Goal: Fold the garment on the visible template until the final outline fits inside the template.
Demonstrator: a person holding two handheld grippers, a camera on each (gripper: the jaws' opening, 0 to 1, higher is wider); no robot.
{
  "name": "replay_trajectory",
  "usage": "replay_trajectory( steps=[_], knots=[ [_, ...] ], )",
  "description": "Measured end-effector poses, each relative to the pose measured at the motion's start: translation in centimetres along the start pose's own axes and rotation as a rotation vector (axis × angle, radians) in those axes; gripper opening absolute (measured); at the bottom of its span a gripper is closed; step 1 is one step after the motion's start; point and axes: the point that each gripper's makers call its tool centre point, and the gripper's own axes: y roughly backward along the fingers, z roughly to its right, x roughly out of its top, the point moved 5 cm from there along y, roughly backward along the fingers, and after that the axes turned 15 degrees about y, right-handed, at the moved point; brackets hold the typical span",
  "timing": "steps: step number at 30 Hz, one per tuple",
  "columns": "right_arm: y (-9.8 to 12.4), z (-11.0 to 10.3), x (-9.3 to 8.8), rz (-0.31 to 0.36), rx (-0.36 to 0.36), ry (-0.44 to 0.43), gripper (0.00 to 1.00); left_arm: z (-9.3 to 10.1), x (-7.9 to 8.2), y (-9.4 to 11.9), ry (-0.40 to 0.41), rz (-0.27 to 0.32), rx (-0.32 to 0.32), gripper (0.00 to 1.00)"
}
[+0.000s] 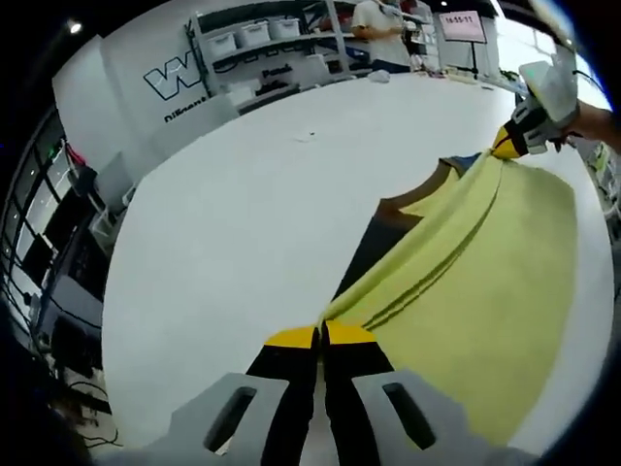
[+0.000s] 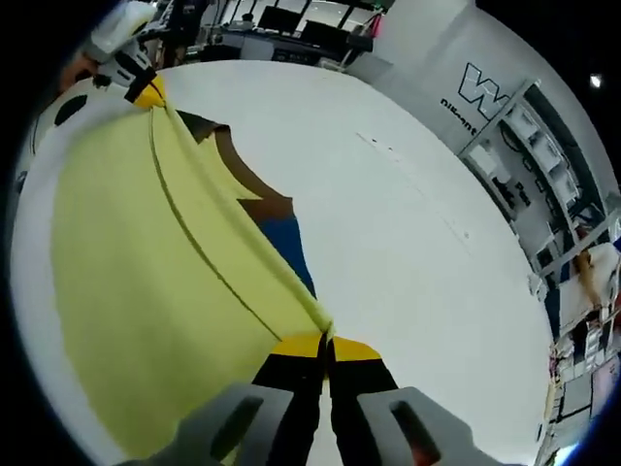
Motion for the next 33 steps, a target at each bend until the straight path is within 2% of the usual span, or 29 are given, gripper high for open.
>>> replay_trajectory(
  steps=[4,6,9,14,20,25,27,28,30,31,33],
  knots=[
    [0.5,-0.4,-0.3,-0.001,0.033,0.003,0.00,-0.2,-0.9,0.5,-0.004,-0.077,-0.021,0.00],
    [0.8,-0.8,-0.4,0.002,0.051,-0.018,0.00,-0.3,-1.3,0.8,0.015,-0.088,-0.038,0.00],
    [1.6,-1.9,-0.8,0.019,0.101,-0.047,0.00,-0.2,-2.1,1.7,-0.006,-0.131,-0.063,0.00],
    [2.9,-3.7,-1.4,0.049,0.115,-0.063,0.00,0.3,-3.6,3.2,-0.006,-0.193,-0.087,0.00],
    [3.9,-5.0,-2.0,0.082,0.142,-0.103,0.00,0.9,-5.2,4.8,-0.008,-0.222,-0.103,0.00],
    [4.1,-5.5,-2.0,0.081,0.155,-0.115,0.00,0.9,-5.5,5.0,0.002,-0.198,-0.112,0.00],
    [4.0,-5.4,-1.8,0.078,0.154,-0.115,0.00,1.1,-5.3,4.8,-0.051,-0.157,-0.129,0.00],
    [4.0,-5.1,-1.7,0.096,0.140,-0.095,0.00,1.0,-5.2,5.0,-0.051,-0.136,-0.130,0.01],
    [3.9,-4.6,-1.6,0.116,0.106,-0.055,0.11,0.9,-5.1,5.3,-0.034,-0.107,-0.126,0.06],
    [4.2,-3.9,-1.5,0.133,0.031,-0.001,0.17,0.7,-4.7,5.9,0.038,-0.065,-0.127,0.07],
    [5.2,-3.9,-1.2,0.182,0.030,-0.011,0.22,0.3,-4.1,7.0,0.070,-0.014,-0.152,0.09]
  ],
)
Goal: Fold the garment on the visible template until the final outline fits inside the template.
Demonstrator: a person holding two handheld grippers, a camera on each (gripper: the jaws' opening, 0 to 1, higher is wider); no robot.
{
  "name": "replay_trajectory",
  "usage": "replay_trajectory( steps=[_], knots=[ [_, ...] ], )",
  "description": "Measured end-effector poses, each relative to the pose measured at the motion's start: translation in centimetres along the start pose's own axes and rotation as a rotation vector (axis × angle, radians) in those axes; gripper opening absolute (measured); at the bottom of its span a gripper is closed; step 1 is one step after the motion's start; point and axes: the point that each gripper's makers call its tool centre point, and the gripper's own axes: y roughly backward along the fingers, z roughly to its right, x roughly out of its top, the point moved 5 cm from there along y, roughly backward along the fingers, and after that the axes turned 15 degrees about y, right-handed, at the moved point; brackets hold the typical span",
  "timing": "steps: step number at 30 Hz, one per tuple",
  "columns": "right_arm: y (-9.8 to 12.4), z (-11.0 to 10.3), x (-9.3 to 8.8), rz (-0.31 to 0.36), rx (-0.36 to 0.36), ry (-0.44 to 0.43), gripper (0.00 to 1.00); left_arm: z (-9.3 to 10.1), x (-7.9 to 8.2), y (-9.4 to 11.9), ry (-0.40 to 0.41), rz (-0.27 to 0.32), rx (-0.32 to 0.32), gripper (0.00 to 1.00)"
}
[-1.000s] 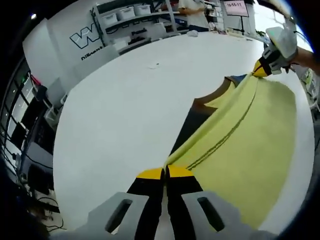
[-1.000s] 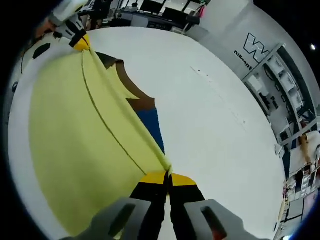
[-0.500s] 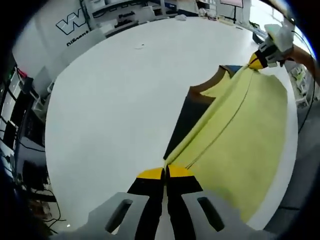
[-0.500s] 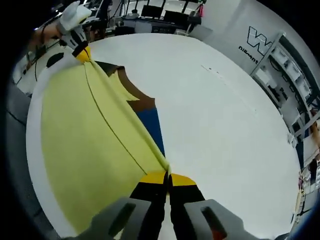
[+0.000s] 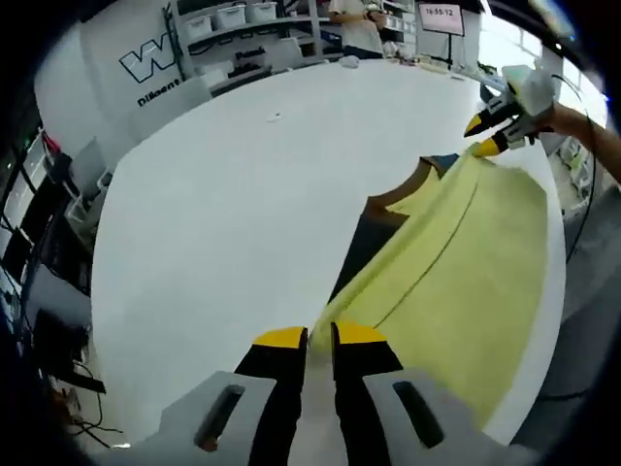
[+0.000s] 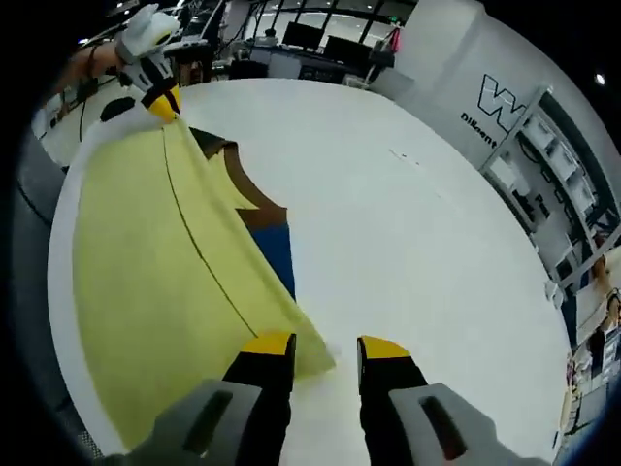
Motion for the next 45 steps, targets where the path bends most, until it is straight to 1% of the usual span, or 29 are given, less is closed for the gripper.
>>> replay_trajectory(
  steps=[1,2,3,5,6,7,9,12,13,14,15,16,17,18,20,21,22,23,24,27,29,31,32,34,36,38,40,42,45],
  knots=[
    [0.3,0.0,0.2,0.027,-0.006,-0.011,0.21,-0.1,0.0,0.4,-0.013,-0.001,0.001,0.09],
    [0.9,0.1,0.4,0.050,-0.015,0.009,0.21,-0.2,0.1,1.0,-0.054,0.011,0.007,0.10],
    [1.4,0.0,0.6,0.063,-0.022,0.045,0.22,-0.2,0.3,1.4,-0.113,0.028,0.006,0.11],
    [2.1,-0.7,0.7,0.075,-0.006,0.100,0.21,0.0,0.0,2.0,-0.166,0.025,-0.006,0.13],
    [2.3,-0.9,0.7,0.076,-0.007,0.117,0.21,0.1,-0.3,2.1,-0.168,0.019,-0.008,0.13],
    [2.5,-1.2,0.7,0.075,-0.002,0.145,0.21,0.3,-0.7,2.3,-0.161,0.006,-0.014,0.13],
    [2.6,-1.7,0.5,0.073,0.009,0.173,0.20,0.4,-1.2,2.3,-0.169,-0.008,-0.016,0.15],
    [2.2,-2.1,0.2,0.056,0.016,0.271,0.16,0.8,-2.0,1.8,-0.285,-0.023,-0.025,0.17],
    [1.9,-2.3,-0.1,0.023,0.027,0.298,0.16,0.9,-2.2,1.7,-0.305,-0.022,-0.028,0.18],
    [1.6,-2.4,-0.3,0.004,0.038,0.331,0.15,1.2,-2.4,1.4,-0.320,-0.013,-0.038,0.18],
    [1.5,-2.5,-0.2,0.008,0.044,0.359,0.15,1.4,-2.4,1.1,-0.329,-0.003,-0.047,0.20],
    [1.4,-2.3,-0.1,0.018,0.026,0.400,0.15,1.4,-2.3,0.8,-0.379,0.004,-0.033,0.22],
    [1.4,-2.2,0.0,0.012,0.007,0.436,0.15,1.4,-2.4,0.7,-0.422,-0.010,-0.022,0.23],
    [1.3,-2.2,-0.1,0.000,0.003,0.434,0.15,1.4,-2.2,0.5,-0.556,-0.022,-0.001,0.24],
    [1.2,-2.1,-0.1,-0.009,0.000,0.419,0.14,1.5,-2.2,0.4,-0.544,-0.018,0.009,0.21],
    [1.1,-2.1,-0.3,-0.007,0.007,0.409,0.14,1.6,-2.1,0.5,-0.524,-0.009,-0.001,0.21],
    [1.1,-2.1,-0.4,-0.009,0.008,0.409,0.13,1.6,-2.1,0.3,-0.559,-0.011,0.005,0.21],
    [1.0,-2.1,-0.6,-0.017,0.011,0.417,0.13,1.4,-2.1,0.3,-0.598,-0.013,0.023,0.21],
    [0.9,-2.2,-0.7,-0.020,0.013,0.424,0.13,1.4,-2.0,0.1,-0.618,-0.013,0.032,0.21],
    [0.5,-2.1,-1.3,-0.041,0.021,0.425,0.09,1.5,-2.3,-0.4,-0.615,-0.017,0.017,0.20],
    [0.4,-2.1,-1.4,-0.040,0.022,0.429,0.05,1.6,-2.3,-0.6,-0.660,-0.026,0.024,0.17],
    [0.2,-2.1,-1.4,-0.047,0.025,0.428,0.00,1.5,-2.2,-0.8,-0.663,-0.018,0.032,0.12],
    [0.1,-2.2,-1.4,-0.051,0.027,0.429,0.00,1.5,-2.2,-0.9,-0.667,-0.014,0.032,0.11],
    [-0.1,-2.1,-1.5,-0.055,0.026,0.422,0.00,1.4,-2.2,-1.3,-0.694,-0.025,0.034,0.08],
    [-0.2,-2.1,-1.6,-0.058,0.024,0.415,0.00,1.5,-2.2,-1.4,-0.702,-0.026,0.025,0.05],
    [-0.1,-2.0,-1.5,-0.055,0.015,0.398,0.00,1.5,-2.2,-1.5,-0.701,-0.029,0.023,0.04],
    [0.1,-1.8,-1.4,-0.046,0.007,0.377,0.00,1.3,-2.1,-1.4,-0.684,-0.026,0.022,0.04],
    [0.3,-1.7,-1.3,-0.045,0.000,0.377,0.00,1.1,-1.8,-1.1,-0.670,-0.015,0.028,0.04],
    [0.9,-1.3,-0.8,-0.025,-0.023,0.356,0.00,1.0,-1.6,-0.8,-0.654,0.000,0.028,0.04]
  ],
)
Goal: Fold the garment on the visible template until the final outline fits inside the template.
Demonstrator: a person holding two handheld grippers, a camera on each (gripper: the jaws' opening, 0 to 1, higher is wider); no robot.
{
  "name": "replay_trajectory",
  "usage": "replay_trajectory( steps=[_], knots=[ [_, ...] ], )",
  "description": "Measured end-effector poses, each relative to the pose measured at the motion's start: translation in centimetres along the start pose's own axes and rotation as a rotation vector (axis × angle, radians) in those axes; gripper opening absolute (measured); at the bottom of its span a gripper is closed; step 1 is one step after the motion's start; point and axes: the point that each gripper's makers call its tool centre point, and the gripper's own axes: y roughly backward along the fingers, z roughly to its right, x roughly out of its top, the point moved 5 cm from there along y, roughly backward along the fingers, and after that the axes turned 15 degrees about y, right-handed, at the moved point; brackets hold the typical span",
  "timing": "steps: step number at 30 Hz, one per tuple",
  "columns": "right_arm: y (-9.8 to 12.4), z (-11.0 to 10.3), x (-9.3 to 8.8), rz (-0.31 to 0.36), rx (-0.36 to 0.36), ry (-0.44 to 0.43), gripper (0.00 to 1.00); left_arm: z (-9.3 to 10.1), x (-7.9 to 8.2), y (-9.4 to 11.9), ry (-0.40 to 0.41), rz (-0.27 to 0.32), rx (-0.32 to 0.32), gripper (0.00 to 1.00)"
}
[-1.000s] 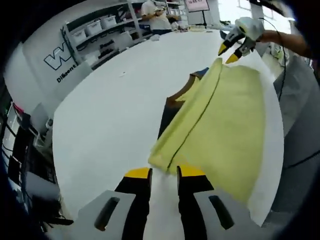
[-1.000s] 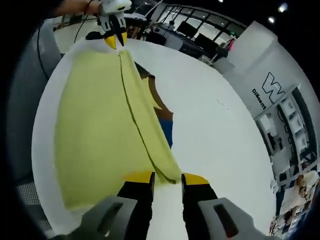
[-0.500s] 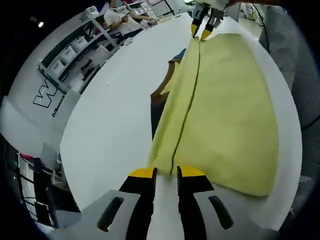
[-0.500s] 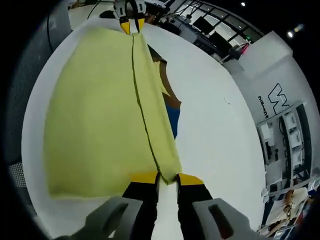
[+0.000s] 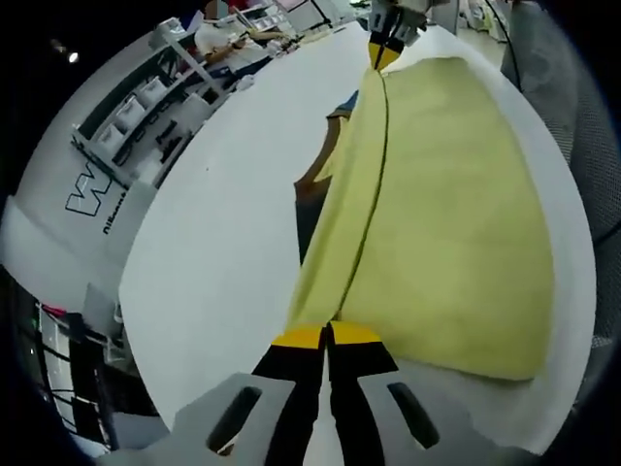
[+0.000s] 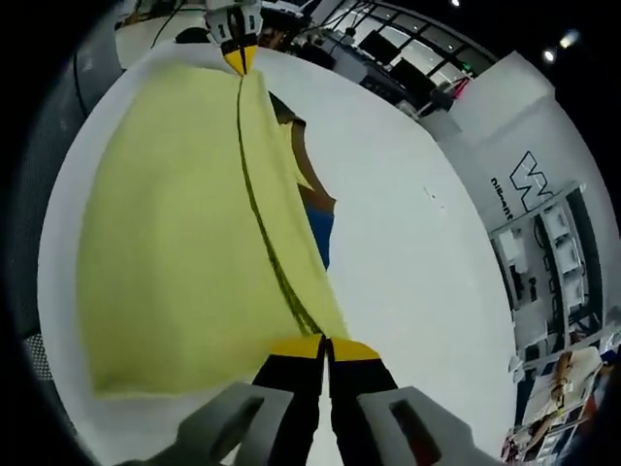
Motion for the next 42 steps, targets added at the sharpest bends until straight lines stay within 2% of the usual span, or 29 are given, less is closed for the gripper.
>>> replay_trajectory(
  steps=[6,7,9,12,15,17,21,27,29,30,32,36,37,39,42],
  knots=[
    [0.1,0.9,0.0,0.021,-0.028,-0.107,0.00,-0.7,0.6,0.3,0.035,0.025,0.017,0.04],
    [0.1,1.1,0.0,0.023,-0.032,-0.125,0.00,-1.0,0.8,0.4,0.088,0.031,0.023,0.04],
    [0.0,1.5,-0.1,0.024,-0.040,-0.141,0.00,-1.5,1.1,0.5,0.094,0.037,0.027,0.04],
    [-0.3,2.3,-0.4,0.018,-0.041,-0.249,0.00,-2.7,1.8,0.5,0.098,0.049,0.032,0.04],
    [-0.7,3.2,-0.4,0.028,-0.050,-0.298,0.00,-3.6,2.5,0.0,0.123,0.057,0.026,0.04],
    [-1.1,3.5,-0.5,0.026,-0.043,-0.313,0.00,-4.0,2.5,-0.3,0.151,0.036,0.018,0.04],
    [-1.8,4.1,-0.6,0.015,-0.038,-0.324,0.00,-3.6,2.9,0.2,0.068,0.023,-0.032,0.04],
    [-3.1,4.3,-0.9,0.006,-0.013,-0.359,0.00,-2.3,1.6,0.8,-0.040,-0.028,-0.095,0.05],
    [-3.5,4.2,-1.0,0.000,-0.003,-0.360,0.00,-1.8,1.2,1.0,-0.086,-0.037,-0.133,0.12],
    [-3.6,4.2,-1.0,-0.002,0.002,-0.360,0.00,-1.8,1.1,1.1,-0.107,-0.038,-0.127,0.18],
    [-3.8,4.2,-1.1,-0.004,0.008,-0.361,0.00,-1.6,0.9,0.9,-0.143,-0.047,-0.136,0.25],
    [-4.2,4.1,-1.1,-0.006,0.018,-0.365,0.00,-1.4,0.8,0.0,-0.170,-0.047,-0.135,0.28],
    [-4.3,4.1,-1.1,-0.006,0.020,-0.367,0.00,-1.7,1.0,-0.3,-0.166,-0.038,-0.114,0.27],
    [-4.3,4.0,-1.1,-0.006,0.022,-0.367,0.00,-2.0,1.2,-0.8,-0.130,-0.027,-0.100,0.25],
    [-4.5,4.0,-1.2,-0.004,0.028,-0.374,0.00,-2.3,1.5,-1.3,-0.083,-0.015,-0.120,0.25]
  ],
)
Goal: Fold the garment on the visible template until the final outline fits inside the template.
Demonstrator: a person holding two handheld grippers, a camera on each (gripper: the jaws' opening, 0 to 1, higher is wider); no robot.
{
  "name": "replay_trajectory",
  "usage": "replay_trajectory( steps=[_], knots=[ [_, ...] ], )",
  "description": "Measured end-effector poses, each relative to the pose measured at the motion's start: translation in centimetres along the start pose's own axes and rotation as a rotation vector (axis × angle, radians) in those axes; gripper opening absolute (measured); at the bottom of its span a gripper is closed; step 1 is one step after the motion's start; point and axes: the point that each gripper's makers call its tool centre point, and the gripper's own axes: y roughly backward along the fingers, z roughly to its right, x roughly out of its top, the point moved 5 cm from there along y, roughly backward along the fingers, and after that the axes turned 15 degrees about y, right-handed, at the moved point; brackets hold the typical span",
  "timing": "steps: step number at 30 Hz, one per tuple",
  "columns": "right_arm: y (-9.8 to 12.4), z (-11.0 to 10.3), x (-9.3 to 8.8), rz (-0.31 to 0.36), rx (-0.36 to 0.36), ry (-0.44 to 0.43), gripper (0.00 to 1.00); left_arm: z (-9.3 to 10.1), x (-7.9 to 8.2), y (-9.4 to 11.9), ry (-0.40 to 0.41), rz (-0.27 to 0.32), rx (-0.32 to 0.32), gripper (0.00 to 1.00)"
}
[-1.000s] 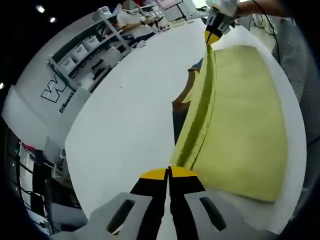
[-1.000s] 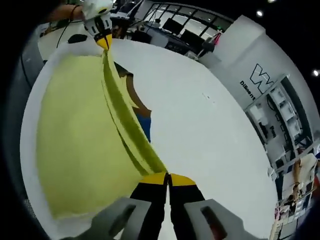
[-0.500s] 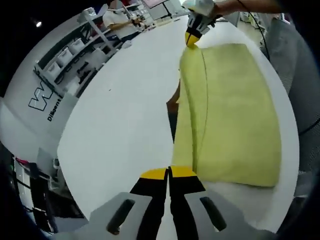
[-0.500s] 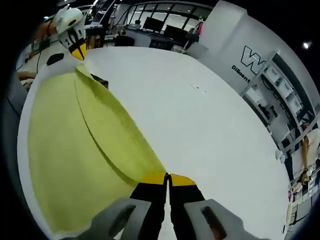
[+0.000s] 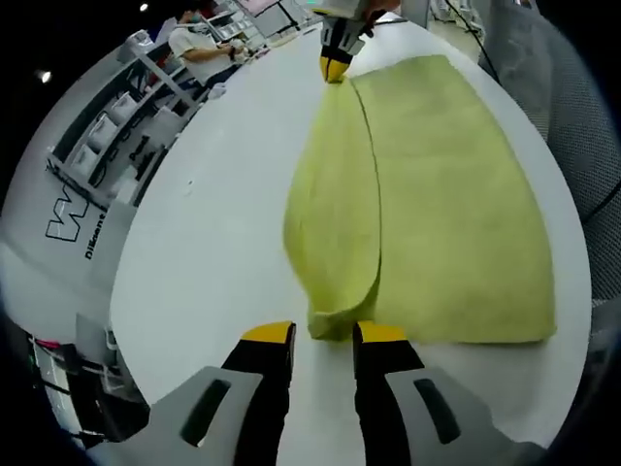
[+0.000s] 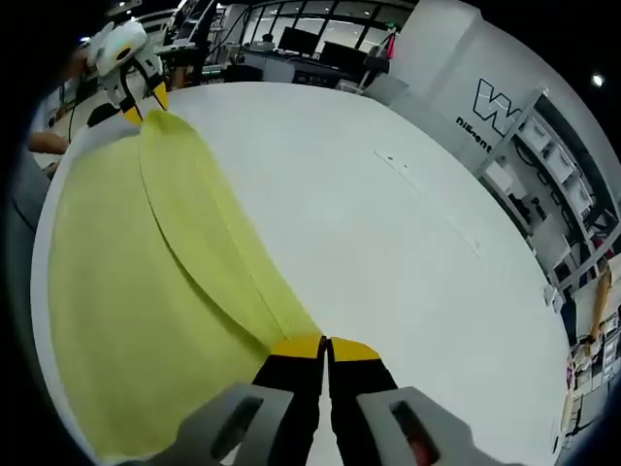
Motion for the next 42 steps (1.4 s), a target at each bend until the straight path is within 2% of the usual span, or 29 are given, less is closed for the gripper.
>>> replay_trajectory(
  steps=[2,4,5,9,11,13,15,18,19,22,26,31,36,38,42],
  knots=[
    [-0.1,0.0,-0.1,0.000,0.004,-0.013,0.00,-0.2,0.2,-0.3,0.019,0.012,-0.003,0.23],
    [0.0,0.3,-0.4,-0.012,-0.017,-0.050,0.00,-0.2,0.3,-0.5,0.037,0.017,-0.012,0.15],
    [0.4,0.8,-0.3,0.005,-0.035,-0.084,0.00,-0.1,0.5,-0.7,0.103,0.044,-0.027,0.09],
    [1.1,1.4,-0.6,0.037,-0.048,-0.159,0.00,-0.5,0.4,-0.8,0.187,0.052,-0.012,0.07],
    [1.3,1.5,-0.7,0.038,-0.054,-0.169,0.00,-0.6,0.4,-0.9,0.219,0.062,-0.011,0.07],
    [1.9,1.8,-1.4,0.033,-0.078,-0.200,0.00,-1.0,0.2,-1.0,0.408,0.094,-0.014,0.07],
    [2.2,1.4,-1.8,0.039,-0.071,-0.230,0.01,-1.5,-0.4,-1.0,0.529,0.094,0.001,0.07],
    [2.1,0.6,-1.9,0.047,-0.045,-0.265,0.02,-1.8,-0.5,-1.0,0.644,0.128,0.009,0.07],
    [2.0,0.2,-1.9,0.045,-0.033,-0.271,0.03,-1.8,-0.8,-1.1,0.747,0.123,0.001,0.07],
    [1.6,-0.7,-1.7,0.036,-0.011,-0.258,0.04,-1.8,-1.2,-1.3,0.858,0.105,0.017,0.06],
    [1.3,-1.3,-1.2,0.042,0.005,-0.262,0.05,-2.0,-1.1,-1.5,0.957,0.133,0.027,0.06],
    [0.6,-1.2,-1.0,0.029,0.001,-0.289,0.00,-1.9,-1.3,-2.1,0.968,0.121,0.048,0.06],
    [0.5,-1.0,-0.9,0.022,-0.004,-0.299,0.00,-1.8,-1.5,-2.4,0.978,0.108,0.079,0.08],
    [0.7,-0.9,-0.9,0.024,-0.007,-0.312,0.00,-2.1,-1.5,-1.9,0.944,0.118,0.130,0.08],
    [1.5,-0.8,-0.8,0.035,-0.028,-0.333,0.03,-2.0,-1.4,-1.0,0.939,0.131,0.130,0.07]
  ],
)
